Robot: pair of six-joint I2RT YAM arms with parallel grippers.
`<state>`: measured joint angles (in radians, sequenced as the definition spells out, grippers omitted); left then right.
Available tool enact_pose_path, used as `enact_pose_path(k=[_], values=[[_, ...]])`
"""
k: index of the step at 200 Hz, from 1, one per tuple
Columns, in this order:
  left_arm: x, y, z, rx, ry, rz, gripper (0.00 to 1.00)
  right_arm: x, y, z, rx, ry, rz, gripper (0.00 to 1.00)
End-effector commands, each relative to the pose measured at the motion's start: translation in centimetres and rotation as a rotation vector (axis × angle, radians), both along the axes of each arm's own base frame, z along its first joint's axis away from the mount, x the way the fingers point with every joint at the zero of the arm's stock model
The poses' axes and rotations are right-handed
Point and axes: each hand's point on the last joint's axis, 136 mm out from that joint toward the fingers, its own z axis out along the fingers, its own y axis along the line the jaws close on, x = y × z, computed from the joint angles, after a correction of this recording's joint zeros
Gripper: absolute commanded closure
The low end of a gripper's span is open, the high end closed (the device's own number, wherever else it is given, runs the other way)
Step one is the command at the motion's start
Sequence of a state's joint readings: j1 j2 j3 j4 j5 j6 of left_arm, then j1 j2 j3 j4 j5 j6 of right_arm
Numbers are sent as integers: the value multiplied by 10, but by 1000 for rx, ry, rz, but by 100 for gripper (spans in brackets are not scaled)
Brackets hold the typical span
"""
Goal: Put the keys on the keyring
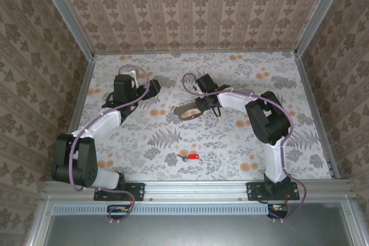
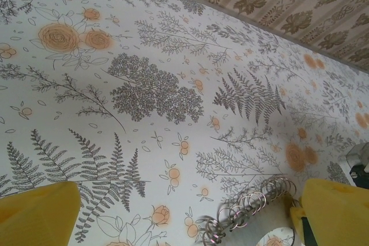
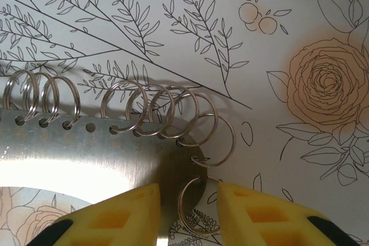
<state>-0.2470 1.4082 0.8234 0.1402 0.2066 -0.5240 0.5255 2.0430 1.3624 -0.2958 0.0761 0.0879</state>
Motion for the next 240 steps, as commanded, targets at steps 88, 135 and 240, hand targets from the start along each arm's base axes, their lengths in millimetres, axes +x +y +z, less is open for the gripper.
enact_pose_path(k=[88,135,240], values=[[3,-3,20,-28,-57,-17,0,-3,-20,-6,-80,0,-8,70],[2,-4,23,-31,-64,-21,0,-3,-19,-1,-70,-4,0,86],[-1,-8,32,-33,-82,-44,0,-46,0,15,134,88,18,100]])
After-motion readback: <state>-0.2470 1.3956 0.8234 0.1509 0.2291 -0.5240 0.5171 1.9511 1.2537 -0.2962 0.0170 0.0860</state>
